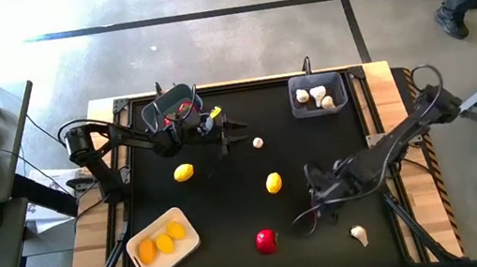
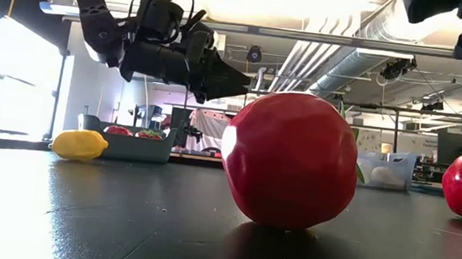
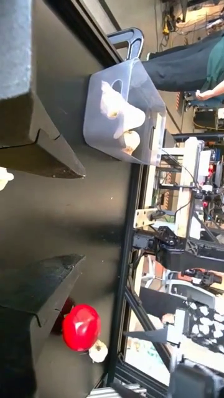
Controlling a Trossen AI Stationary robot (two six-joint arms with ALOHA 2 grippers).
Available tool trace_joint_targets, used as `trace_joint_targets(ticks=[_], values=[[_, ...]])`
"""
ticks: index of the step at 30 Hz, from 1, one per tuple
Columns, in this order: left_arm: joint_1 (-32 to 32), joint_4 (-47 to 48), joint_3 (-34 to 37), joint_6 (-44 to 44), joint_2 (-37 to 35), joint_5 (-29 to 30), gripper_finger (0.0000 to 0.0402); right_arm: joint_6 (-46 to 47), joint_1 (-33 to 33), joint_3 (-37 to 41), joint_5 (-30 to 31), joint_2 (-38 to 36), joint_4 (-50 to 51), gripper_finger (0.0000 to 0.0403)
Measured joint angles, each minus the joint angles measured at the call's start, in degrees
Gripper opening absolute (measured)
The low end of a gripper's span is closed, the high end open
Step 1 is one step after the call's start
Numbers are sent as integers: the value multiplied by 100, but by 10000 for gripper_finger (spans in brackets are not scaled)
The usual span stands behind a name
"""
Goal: Sort produce into baskets
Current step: Put the red tomato into the light blue bin
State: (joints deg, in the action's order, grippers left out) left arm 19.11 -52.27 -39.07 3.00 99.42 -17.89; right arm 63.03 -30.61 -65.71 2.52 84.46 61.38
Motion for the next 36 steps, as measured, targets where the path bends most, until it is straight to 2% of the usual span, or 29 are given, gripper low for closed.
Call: trace_joint_targets(ticks=[3,7,14,22,27,36], values=[[0,0,0,103,0,2,197,-160,1,-33,3,285,109,349],[0,18,0,141,0,2,197,-477,36,-12,30,567,178,378],[0,20,0,141,0,2,197,-875,190,-7,273,1038,282,382],[0,84,0,138,0,2,197,-1212,326,-5,-160,1407,91,379],[0,144,0,136,0,2,197,-1308,327,-5,-214,1436,66,344],[35,157,0,134,0,1,197,-1625,398,-5,-220,1445,22,221]])
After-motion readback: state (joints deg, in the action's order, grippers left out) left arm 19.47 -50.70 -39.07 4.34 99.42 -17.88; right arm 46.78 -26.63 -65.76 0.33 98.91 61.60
